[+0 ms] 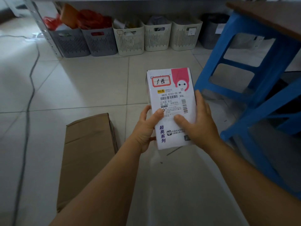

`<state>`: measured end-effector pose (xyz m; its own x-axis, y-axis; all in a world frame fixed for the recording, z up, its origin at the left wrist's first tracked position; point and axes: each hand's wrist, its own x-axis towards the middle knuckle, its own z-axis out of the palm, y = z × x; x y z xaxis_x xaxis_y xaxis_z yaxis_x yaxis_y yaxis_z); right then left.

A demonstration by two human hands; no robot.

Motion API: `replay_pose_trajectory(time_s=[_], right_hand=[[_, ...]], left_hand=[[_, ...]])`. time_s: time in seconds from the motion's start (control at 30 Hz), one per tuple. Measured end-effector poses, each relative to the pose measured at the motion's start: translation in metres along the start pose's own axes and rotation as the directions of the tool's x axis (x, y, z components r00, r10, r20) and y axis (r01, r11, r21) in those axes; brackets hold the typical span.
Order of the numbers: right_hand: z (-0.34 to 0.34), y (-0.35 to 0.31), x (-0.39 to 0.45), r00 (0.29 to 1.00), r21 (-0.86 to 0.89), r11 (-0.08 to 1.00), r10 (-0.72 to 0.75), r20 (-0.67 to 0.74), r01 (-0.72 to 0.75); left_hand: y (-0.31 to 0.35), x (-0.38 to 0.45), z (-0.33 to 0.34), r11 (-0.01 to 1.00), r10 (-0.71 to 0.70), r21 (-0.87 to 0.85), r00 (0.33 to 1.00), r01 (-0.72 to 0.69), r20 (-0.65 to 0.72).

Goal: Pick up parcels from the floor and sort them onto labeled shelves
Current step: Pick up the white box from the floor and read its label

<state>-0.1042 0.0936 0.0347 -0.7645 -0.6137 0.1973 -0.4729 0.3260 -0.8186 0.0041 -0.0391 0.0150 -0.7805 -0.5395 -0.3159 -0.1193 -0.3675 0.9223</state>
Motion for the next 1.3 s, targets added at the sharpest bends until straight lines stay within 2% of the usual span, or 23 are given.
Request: replay_pose_trajectory(time_s=[0.1, 0.23, 0.6, 1.3], right_hand=[[0.007, -0.006, -0.011, 0.981, -0.284, 0.939, -0.19, 0.035, 0.192], [0.018, -0.009, -0.02, 0.952, -0.411, 0.859, -0.28, 0.122, 0.305], [0.022, -0.005, -0.027, 0.927, -0.428, 0.823, -0.349, 0.14, 0.374], [0.023, -0.005, -0.027, 0.945, -0.371, 0.87, -0.301, 0.126, 0.326]], left_hand=[[0.0, 0.0, -0.004, 0.999, 0.011, -0.03, 1.0, -0.012, -0.017], [0.0, 0.001, -0.008, 0.997, 0.024, -0.069, 0.999, -0.026, -0.028], [0.001, 0.003, -0.008, 0.994, 0.041, -0.097, 0.999, -0.044, -0.036], [-0.003, 0.008, -0.01, 0.994, 0.04, -0.104, 0.999, -0.044, -0.037]])
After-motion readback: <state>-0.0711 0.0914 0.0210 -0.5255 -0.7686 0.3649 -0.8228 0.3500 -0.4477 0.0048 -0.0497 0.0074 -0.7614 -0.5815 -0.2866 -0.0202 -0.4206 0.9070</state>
